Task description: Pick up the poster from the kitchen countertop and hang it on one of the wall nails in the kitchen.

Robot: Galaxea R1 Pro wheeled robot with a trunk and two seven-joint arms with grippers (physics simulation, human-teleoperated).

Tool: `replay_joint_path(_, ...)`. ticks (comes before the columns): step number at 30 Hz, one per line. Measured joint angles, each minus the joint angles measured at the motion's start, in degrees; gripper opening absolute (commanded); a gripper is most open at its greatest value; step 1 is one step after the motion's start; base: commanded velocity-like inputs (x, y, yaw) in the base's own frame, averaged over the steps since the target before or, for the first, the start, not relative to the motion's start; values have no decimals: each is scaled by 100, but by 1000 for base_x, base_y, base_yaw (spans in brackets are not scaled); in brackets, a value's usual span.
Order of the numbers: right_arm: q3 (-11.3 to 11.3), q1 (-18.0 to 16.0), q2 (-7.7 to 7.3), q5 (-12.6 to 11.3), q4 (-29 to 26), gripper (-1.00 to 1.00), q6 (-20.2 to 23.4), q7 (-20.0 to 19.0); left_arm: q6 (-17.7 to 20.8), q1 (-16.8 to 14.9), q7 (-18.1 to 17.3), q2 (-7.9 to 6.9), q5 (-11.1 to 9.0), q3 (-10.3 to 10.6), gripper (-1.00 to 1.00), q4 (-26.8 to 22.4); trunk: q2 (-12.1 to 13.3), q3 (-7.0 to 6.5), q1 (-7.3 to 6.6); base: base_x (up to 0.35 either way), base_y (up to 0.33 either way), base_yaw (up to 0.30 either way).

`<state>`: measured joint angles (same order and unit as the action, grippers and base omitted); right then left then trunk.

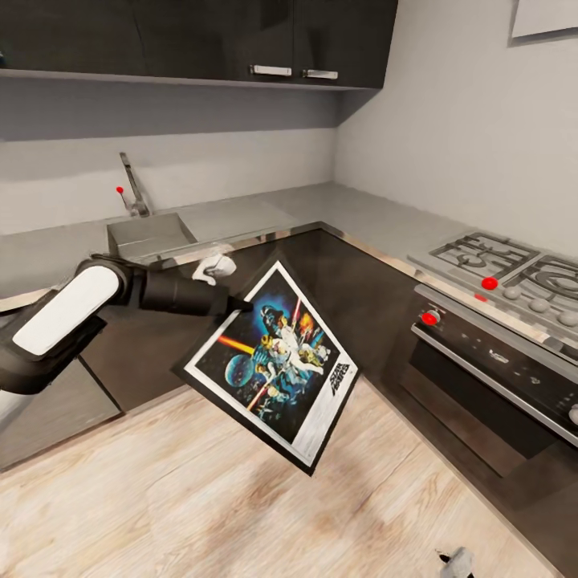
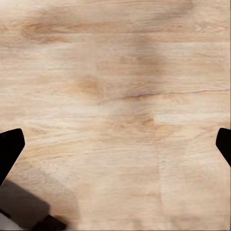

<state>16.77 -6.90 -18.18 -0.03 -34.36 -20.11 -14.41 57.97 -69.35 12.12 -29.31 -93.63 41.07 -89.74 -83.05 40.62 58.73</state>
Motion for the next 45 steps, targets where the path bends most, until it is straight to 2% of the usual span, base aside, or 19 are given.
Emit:
replay_joint_path(2,-7,-3,-51,6,-24,100,180,-179,-11,1,-199,-11,197,39,-100,4,0,0,0,0,0,0)
replay_joint_path(3,-34,-13,-98,7,-38,100,291,-332,-20,1,-489,-30,443,59,-100,8,0,0,0,0,0,0)
replay_joint_path(4,-70,-30,-135,7,-44,100,334,-414,-25,0,-666,-50,592,66,-100,10,0,0,0,0,0,0)
replay_joint_path(5,-190,-82,-233,-1,-51,100,398,-600,-36,0,-997,-103,877,79,-100,9,0,0,0,0,0,0)
replay_joint_path(6,-272,-110,-293,-3,-56,100,424,-727,-41,0,-1186,-134,1022,84,-100,9,0,0,0,0,0,0)
replay_joint_path(7,-470,-164,-399,-9,-66,100,463,-1057,-46,0,-1567,-185,1299,93,-100,8,0,0,0,0,0,0)
replay_joint_path(11,-989,-361,-563,-5,-82,100,598,-2047,-70,0,-2435,-255,1959,102,-100,16,0,0,0,0,0,0)
replay_joint_path(12,-1717,-740,-650,27,-96,100,1161,-3464,-122,2,-3818,-353,2938,121,-100,27,0,0,0,0,0,0)
replay_joint_path(13,-1867,-1039,-671,15,-112,100,1285,-3805,-118,1,-4251,-367,3114,125,-100,34,0,-1,0,0,0,0)
replay_joint_path(15,-1971,-1204,-679,28,-129,100,1380,-4041,-138,2,-4655,-382,3420,128,-100,45,0,-1,0,0,0,0)
replay_joint_path(16,-2051,-1573,-691,37,-148,100,1462,-4511,-143,2,-5013,-393,3632,153,-100,53,0,0,0,0,0,0)
replay_joint_path(17,-2070,-1847,-693,38,-153,100,1476,-4798,-148,3,-5113,-393,3690,251,-100,52,0,-1,0,0,0,0)
replay_joint_path(20,-2082,-2318,-743,50,-156,100,1485,-5498,-151,2,-5255,-396,3729,529,-100,47,0,-1,0,0,0,0)
replay_joint_path(24,-2087,-2710,-825,50,-155,100,1500,-5777,-154,1,-5286,-397,3736,614,-100,45,0,0,0,0,0,0)
replay_joint_path(29,-2088,-2846,-876,51,-241,100,1512,-5887,-154,0,-5291,-397,3737,752,-100,45,0,0,0,0,0,0)
replay_joint_path(35,-2085,-2879,-986,57,-664,100,1601,-6030,-154,4,-5292,-393,3737,818,-100,43,0,0,0,0,0,0)
replay_joint_path(37,-2080,-2961,-1076,58,-799,100,1969,-6344,-154,1,-5303,-384,3736,852,-100,38,0,0,0,0,0,0)
replay_joint_path(43,-2029,-3034,-1084,67,-867,100,2091,-6670,-154,2,-5312,-381,3736,865,-100,31,0,0,0,0,0,0)
replay_joint_path(45,-1882,-3047,-1072,222,-869,100,2104,-6769,-149,5,-5439,-376,3720,872,-100,27,0,0,0,0,0,0)
